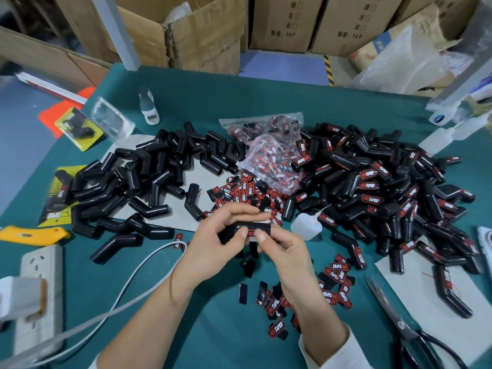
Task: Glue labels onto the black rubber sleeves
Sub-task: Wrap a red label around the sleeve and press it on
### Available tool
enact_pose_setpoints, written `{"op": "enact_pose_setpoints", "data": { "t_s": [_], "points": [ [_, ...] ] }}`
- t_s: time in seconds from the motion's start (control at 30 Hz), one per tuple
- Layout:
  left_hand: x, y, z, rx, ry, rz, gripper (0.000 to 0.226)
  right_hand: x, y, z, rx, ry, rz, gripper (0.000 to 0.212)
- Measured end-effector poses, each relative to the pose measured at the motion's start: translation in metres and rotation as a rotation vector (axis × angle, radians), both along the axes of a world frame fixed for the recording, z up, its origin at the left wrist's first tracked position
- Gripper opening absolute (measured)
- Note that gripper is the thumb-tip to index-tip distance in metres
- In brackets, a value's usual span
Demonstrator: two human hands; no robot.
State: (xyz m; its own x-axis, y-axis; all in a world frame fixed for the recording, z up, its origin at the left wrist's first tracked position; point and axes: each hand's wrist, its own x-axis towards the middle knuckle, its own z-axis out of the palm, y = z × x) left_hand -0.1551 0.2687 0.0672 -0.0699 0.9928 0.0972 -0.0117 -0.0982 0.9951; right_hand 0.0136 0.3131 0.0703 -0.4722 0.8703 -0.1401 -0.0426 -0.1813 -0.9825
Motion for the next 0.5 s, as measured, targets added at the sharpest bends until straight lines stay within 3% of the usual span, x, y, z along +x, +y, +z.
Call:
{"op": "enact_pose_setpoints", "data": {
  "t_s": [0.1, 0.23, 0.5],
  "points": [
    [-0.0013, 0.0003, 0.0000, 0.013, 0.009, -0.001, 0.035, 0.0008, 0.0000, 0.0017, -0.004, 0.000, 0.014, 0.025],
    [-0.0001, -0.0004, 0.0053, 0.096, 0.085, 0.027, 0.034, 0.0016, 0.0006, 0.0022, -0.010, -0.028, -0.004, 0.044],
    [-0.0029, 0.0027, 0.0025, 0.244, 0.304, 0.118, 0.018, 0.0020, 0.0034, 0.0046, 0.058, -0.091, -0.011, 0.042]
  ]
}}
